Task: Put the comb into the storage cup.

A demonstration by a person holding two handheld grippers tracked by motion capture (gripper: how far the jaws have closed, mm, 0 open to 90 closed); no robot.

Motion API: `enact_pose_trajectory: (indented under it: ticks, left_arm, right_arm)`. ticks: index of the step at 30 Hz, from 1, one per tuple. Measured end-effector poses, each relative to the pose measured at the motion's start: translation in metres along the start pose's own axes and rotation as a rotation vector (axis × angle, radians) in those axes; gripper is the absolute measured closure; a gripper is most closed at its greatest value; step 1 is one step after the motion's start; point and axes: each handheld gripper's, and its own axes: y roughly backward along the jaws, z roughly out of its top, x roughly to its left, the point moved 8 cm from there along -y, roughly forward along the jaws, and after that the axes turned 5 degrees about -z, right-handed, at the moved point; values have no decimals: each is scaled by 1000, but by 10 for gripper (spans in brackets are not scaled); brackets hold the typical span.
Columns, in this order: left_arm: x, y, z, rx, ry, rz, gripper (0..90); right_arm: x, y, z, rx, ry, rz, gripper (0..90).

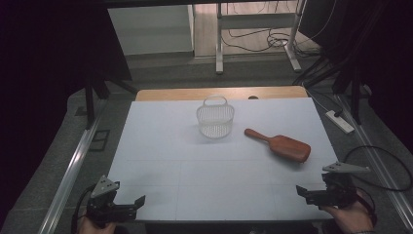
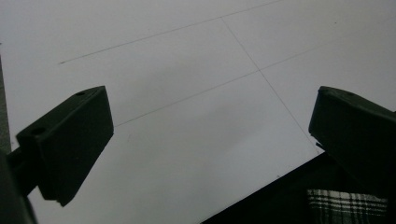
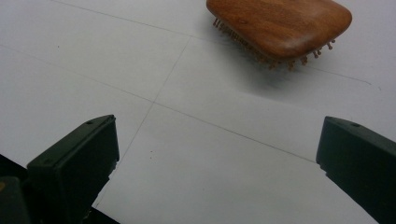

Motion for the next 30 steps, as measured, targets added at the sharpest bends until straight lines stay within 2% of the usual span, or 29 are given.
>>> enact_pose_trajectory:
  ticks: [5, 10, 18, 30]
  left_arm:
    - [0, 1, 0, -14, 10, -20, 12]
    - [-1, 0, 0, -1, -6, -14, 13]
    - [-1, 0, 0, -8, 0, -31, 12]
    - [-2, 1, -1, -10, 0, -44, 12]
  right_arm:
    - [2, -2, 0, 7, 26, -9, 0]
    - [1, -1, 1, 3, 12, 0, 0]
    - [2, 0, 1, -1, 22, -1, 0]
    - [4, 0, 3, -9, 26, 34, 0]
